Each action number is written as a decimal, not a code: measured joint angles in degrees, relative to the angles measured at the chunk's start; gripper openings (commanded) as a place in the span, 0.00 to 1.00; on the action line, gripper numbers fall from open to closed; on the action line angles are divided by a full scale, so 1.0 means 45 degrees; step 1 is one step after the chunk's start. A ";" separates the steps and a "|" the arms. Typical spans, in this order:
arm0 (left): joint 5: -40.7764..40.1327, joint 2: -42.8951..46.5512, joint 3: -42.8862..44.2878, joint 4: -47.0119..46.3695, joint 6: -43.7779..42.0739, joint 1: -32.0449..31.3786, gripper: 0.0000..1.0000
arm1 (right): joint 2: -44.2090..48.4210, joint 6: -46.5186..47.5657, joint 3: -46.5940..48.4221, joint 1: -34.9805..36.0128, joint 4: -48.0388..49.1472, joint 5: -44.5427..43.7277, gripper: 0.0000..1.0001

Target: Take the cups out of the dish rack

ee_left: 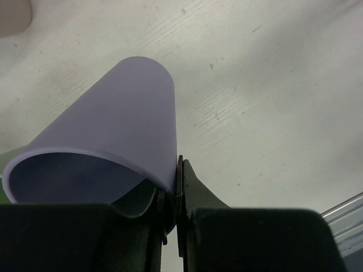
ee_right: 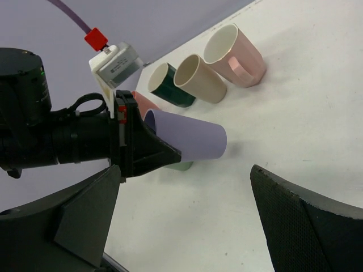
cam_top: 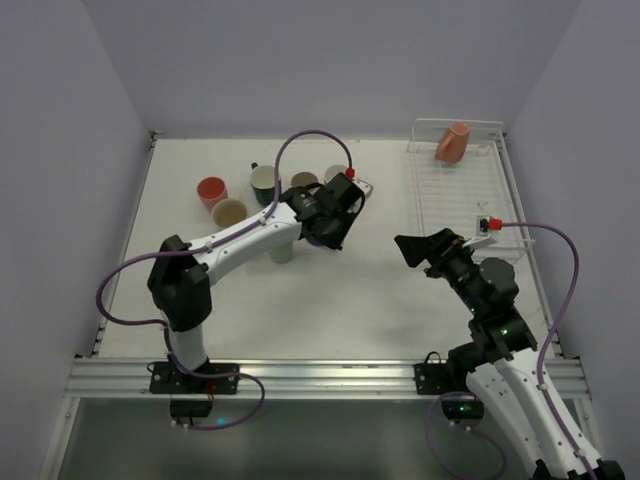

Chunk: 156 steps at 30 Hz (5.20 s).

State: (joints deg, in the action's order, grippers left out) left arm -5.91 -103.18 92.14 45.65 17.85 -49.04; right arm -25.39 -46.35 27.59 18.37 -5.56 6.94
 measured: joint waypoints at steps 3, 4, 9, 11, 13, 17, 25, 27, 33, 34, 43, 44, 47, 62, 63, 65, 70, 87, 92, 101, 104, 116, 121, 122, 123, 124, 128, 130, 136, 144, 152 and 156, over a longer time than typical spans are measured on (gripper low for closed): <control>-0.0461 -0.0801 0.0534 0.0704 -0.0253 -0.0296 0.00 | 0.0087 0.0039 -0.0131 0.0000 -0.0277 0.0024 0.99; -0.0525 -0.0996 0.0656 0.0860 -0.0291 -0.0350 0.00 | 0.0092 0.0053 -0.0141 0.0000 -0.0330 0.0024 0.99; -0.0695 -0.1812 0.1035 0.1588 -0.0559 -0.0379 0.00 | 0.0325 0.0107 -0.0160 0.0000 -0.0520 0.0029 0.99; -0.0680 -0.1987 0.1059 0.1792 -0.0588 -0.0359 0.00 | 0.0403 0.0160 -0.0160 0.0000 -0.0568 0.0029 0.99; -0.0685 -0.2171 0.1083 0.2025 -0.0631 -0.0359 0.00 | 0.0432 0.0219 -0.0165 0.0000 -0.0593 0.0029 0.99; -0.0719 -0.2424 0.1467 0.2351 -0.0860 -0.0359 0.00 | 0.0432 0.0287 -0.0165 0.0000 -0.0622 0.0029 0.99; -0.1078 -0.3215 0.2472 0.2939 -0.1035 -0.0359 0.53 | 0.0413 0.0418 -0.0160 0.0000 -0.0631 0.0029 0.99; -0.1229 -0.3254 0.2569 0.3070 -0.1078 -0.0359 0.55 | 0.0393 0.0461 -0.0160 0.0000 -0.0631 0.0029 0.99; -0.1715 -0.3254 0.2968 0.3220 -0.1112 -0.0359 0.68 | 0.0306 0.0568 -0.0131 0.0000 -0.0685 0.0019 0.99; -0.1792 -0.3254 0.3016 0.3245 -0.1112 -0.0359 0.71 | 0.0272 0.0578 -0.0112 0.0000 -0.0704 0.0019 0.99; -0.2890 -0.2764 0.4099 0.3274 -0.1112 -0.0359 1.00 | -0.0131 0.0797 0.0675 0.0000 -0.0937 -0.0175 0.99; -0.3021 -0.2477 0.4177 0.3152 -0.1112 -0.0359 1.00 | -0.0204 0.0826 0.0792 0.0000 -0.0937 -0.0243 0.98; -0.3298 -0.1268 0.4197 0.2336 -0.1112 -0.0359 1.00 | -0.0495 0.0913 0.1107 0.0000 -0.0947 -0.0423 0.95; -0.1923 1.1754 -0.5712 -0.4867 -0.1103 -0.0359 1.00 | -0.6747 0.3162 0.5790 -0.1258 -0.0976 -0.3351 0.78; -0.1953 1.2279 -0.6416 -0.4969 -0.1103 -0.0359 1.00 | -0.7383 0.3308 0.6261 -0.1588 -0.0962 -0.3449 0.79; -0.2055 1.3153 -0.7645 -0.5178 -0.1098 -0.0359 1.00 | -0.8728 0.3560 0.7208 -0.2229 -0.0942 -0.3730 0.81; -0.2492 1.4678 -0.9874 -0.5576 -0.1122 -0.0359 1.00 | -1.2303 0.4342 1.0064 -0.3356 -0.1001 -0.4333 0.89; -0.2943 1.4872 -1.0647 -0.6737 -0.1783 -0.0355 1.00 | -2.2547 0.6261 2.1026 -0.4838 -0.2880 -0.4974 0.99; -0.2997 1.4571 -1.0652 -0.6844 -0.1826 -0.0228 1.00 | -2.4305 0.6567 2.2537 -0.4838 -0.3167 -0.4833 0.99; -0.2958 1.4275 -1.0666 -0.6980 -0.1880 0.0389 1.00 | -2.5364 0.6664 2.2838 -0.4872 -0.3011 -0.4668 0.89; -0.2905 1.4149 -1.0666 -0.6989 -0.1880 0.0505 1.00 | -2.5388 0.6659 2.2790 -0.4891 -0.2885 -0.4653 0.77; -0.2628 1.3925 -1.0666 -0.6989 -0.1875 0.0899 1.00 | -2.5359 0.6562 2.1468 -0.4920 -0.2215 -0.4643 0.73; -0.2526 1.3920 -1.0666 -0.6994 -0.1875 0.0971 1.00 | -2.4514 0.6640 1.9948 -0.4920 -0.1389 -0.4653 0.43; -0.2501 1.3911 -1.0666 -0.6994 -0.1875 0.0981 1.00 | -2.4329 0.6640 1.9700 -0.4920 -0.1365 -0.4658 0.41; -0.2487 1.3901 -1.0666 -0.6994 -0.1875 0.1001 1.00 | -2.4115 0.6640 1.9404 -0.4920 -0.1355 -0.4648 0.40; -0.2438 1.3886 -1.0666 -0.6994 -0.1875 0.1025 1.00 | -2.3911 0.6640 1.9127 -0.4920 -0.1341 -0.4639 0.40; -0.2322 1.3818 -1.0666 -0.7004 -0.1870 0.1132 1.00 | -2.2911 0.6572 1.8020 -0.4920 -0.1175 -0.4391 0.40; -0.2200 1.3750 -1.0666 -0.7028 -0.1870 0.1185 0.99 | -2.2090 0.6475 1.7282 -0.4920 -0.1005 -0.4201 0.40; -0.1044 1.3168 -1.0622 -0.7276 -0.1501 0.1243 0.96 | -1.8340 0.5489 1.4270 -0.4920 0.0092 -0.3303 0.40; 0.1685 1.2099 -0.9787 -0.8349 0.0359 0.1243 0.94 | -1.1366 0.1287 0.7393 -0.4906 0.3541 -0.0092 0.40; 0.4634 0.9792 -0.9321 -1.2157 0.3604 0.1190 0.91 | -0.7941 -0.2769 0.2783 -0.3696 0.6212 0.2841 0.40; 0.5275 0.8340 -0.9088 -1.3498 0.4823 0.0991 0.90 | -0.7271 -0.4362 0.1515 -0.3279 0.7490 0.4294 0.40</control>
State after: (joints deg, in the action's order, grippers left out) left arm 17.82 -65.65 51.24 -15.09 39.55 -44.58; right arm -58.11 -65.98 34.41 3.62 28.14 26.26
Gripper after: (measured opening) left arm 0.907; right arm 0.794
